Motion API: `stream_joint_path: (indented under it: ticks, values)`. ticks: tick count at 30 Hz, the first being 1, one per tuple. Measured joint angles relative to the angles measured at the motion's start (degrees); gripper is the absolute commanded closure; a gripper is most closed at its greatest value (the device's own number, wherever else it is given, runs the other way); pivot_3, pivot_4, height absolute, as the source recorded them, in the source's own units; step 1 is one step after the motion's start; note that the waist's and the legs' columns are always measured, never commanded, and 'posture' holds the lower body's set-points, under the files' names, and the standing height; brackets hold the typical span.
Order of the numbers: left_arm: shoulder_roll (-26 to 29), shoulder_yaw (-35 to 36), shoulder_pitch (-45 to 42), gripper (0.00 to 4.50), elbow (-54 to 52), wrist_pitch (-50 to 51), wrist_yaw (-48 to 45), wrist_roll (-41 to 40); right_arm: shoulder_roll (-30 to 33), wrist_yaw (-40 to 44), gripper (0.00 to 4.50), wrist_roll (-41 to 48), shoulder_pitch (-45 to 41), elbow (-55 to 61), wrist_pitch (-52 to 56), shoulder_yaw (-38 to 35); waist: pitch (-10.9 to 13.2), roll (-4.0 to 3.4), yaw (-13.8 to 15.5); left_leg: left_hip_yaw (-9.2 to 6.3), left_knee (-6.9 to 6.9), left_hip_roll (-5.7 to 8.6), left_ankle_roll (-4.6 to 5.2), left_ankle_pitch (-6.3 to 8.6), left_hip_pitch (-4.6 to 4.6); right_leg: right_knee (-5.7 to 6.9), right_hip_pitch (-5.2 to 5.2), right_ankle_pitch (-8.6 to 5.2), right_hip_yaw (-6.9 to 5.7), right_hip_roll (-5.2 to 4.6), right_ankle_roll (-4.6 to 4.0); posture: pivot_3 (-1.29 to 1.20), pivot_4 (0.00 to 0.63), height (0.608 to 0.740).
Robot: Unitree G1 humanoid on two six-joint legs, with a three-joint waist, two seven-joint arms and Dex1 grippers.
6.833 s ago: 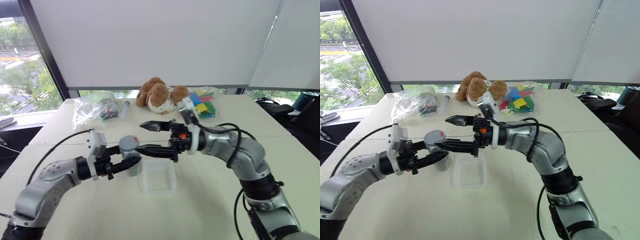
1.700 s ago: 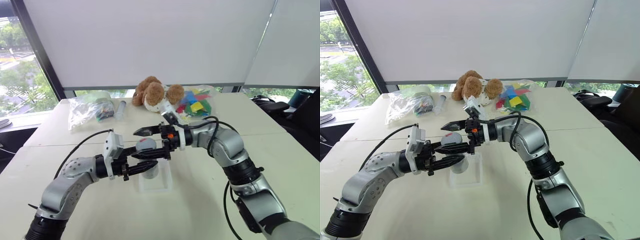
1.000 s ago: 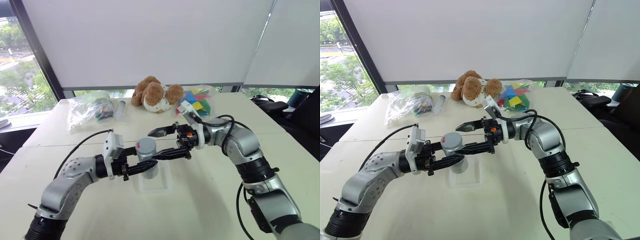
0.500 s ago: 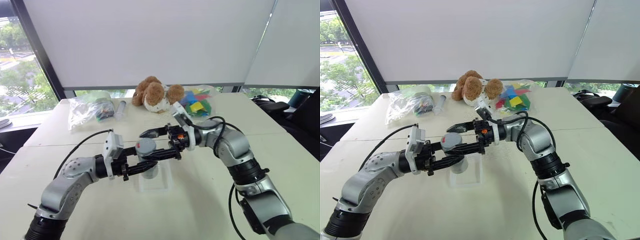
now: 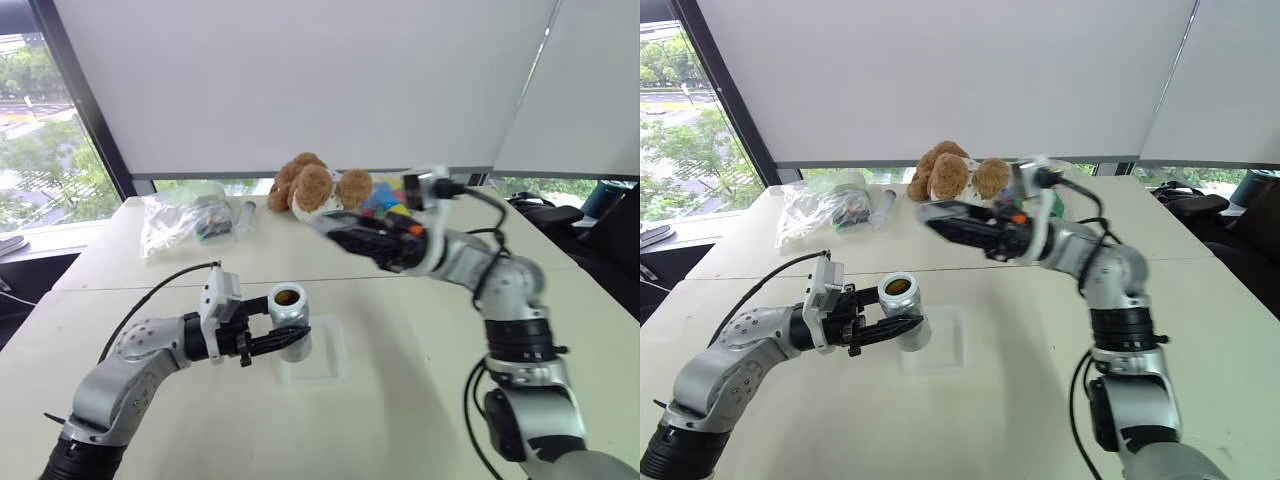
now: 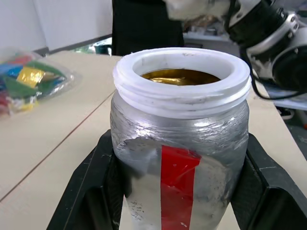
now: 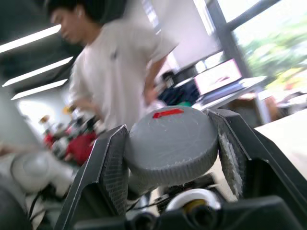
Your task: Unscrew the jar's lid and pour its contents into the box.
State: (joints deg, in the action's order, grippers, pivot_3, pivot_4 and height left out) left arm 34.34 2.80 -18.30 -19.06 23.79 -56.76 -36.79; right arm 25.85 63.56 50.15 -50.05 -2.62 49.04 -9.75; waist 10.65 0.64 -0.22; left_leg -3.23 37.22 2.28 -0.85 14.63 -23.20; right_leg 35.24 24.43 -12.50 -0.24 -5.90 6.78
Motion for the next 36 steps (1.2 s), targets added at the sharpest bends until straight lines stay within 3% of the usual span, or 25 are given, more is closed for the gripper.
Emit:
stream_joint_path:
  ticks: [3, 8, 10, 22, 27, 31, 36]
  values:
    - [0.46, 0.90, -0.03, 2.32, 0.36, -0.17, -0.28, -0.08, 3.06, -1.72, 2.24, -6.79, 6.83, -1.90, -9.33, -1.61, 0.01, -0.01, -0.39, 0.10, -0.01, 0.09, 0.01, 0.00, 0.00, 0.02, 0.02, 0.00, 0.01, 0.02, 0.01, 0.00, 0.150, 0.740]
    - [1.37, 1.96, 0.46, 2.32, 1.02, -0.16, -0.97, -0.49, 13.49, 4.26, 2.24, -26.19, 18.03, -13.68, -43.92, -0.19, 0.01, -0.01, -0.45, 0.42, 0.00, 0.10, 0.01, -0.01, 0.00, 0.02, 0.02, -0.01, 0.01, 0.04, 0.03, 0.00, 0.150, 0.740]
    - [1.98, 3.15, 0.54, 2.32, 1.38, 0.15, -1.45, -1.17, 14.03, 5.63, 2.24, -27.42, 21.17, -17.86, -48.27, -0.90, 0.01, -0.01, -0.78, 0.51, 0.00, 0.02, 0.02, -0.01, 0.09, 0.04, 0.00, 0.00, 0.07, 0.06, 0.02, 0.00, 0.150, 0.740]
    - [2.00, 3.30, -1.68, 2.32, 5.45, 2.30, -2.37, -2.49, 9.31, 1.96, 2.24, -27.99, 22.57, -40.17, -52.78, -3.59, 0.02, -0.02, -0.63, 0.67, -0.01, -0.04, 0.02, -0.01, 0.43, 0.13, -0.25, 0.01, 0.23, 0.10, -0.01, 0.00, 0.150, 0.740]
    - [3.42, 4.13, -4.64, 2.32, 7.05, 3.23, -2.48, -2.72, 8.43, -0.37, 0.03, -28.49, 22.68, -41.29, -54.02, -4.38, 0.02, -0.02, -0.53, 0.66, 0.00, -0.03, 0.02, -0.01, 0.43, 0.12, -0.26, 0.01, 0.25, 0.10, -0.01, 0.00, 0.150, 0.740]
    - [4.17, 5.13, -6.41, 2.32, 9.07, 3.22, -3.20, -2.70, 8.98, -1.50, 0.03, -26.69, 25.50, -35.91, -52.94, -7.00, 0.02, -0.03, -0.47, 0.62, -0.01, -0.04, 0.02, -0.01, 0.43, 0.12, -0.26, 0.01, 0.25, 0.10, 0.00, 0.00, 0.150, 0.740]
    - [6.20, 4.90, -6.82, 2.32, 12.49, -1.83, -5.07, 2.17, 12.25, -1.52, 0.03, -22.68, 33.60, -14.81, -48.08, -8.96, 0.03, -0.05, -0.47, 0.41, -0.04, -0.03, 0.02, -0.01, 0.46, 0.13, -0.27, 0.01, 0.25, 0.12, 0.00, 0.00, 0.150, 0.740]
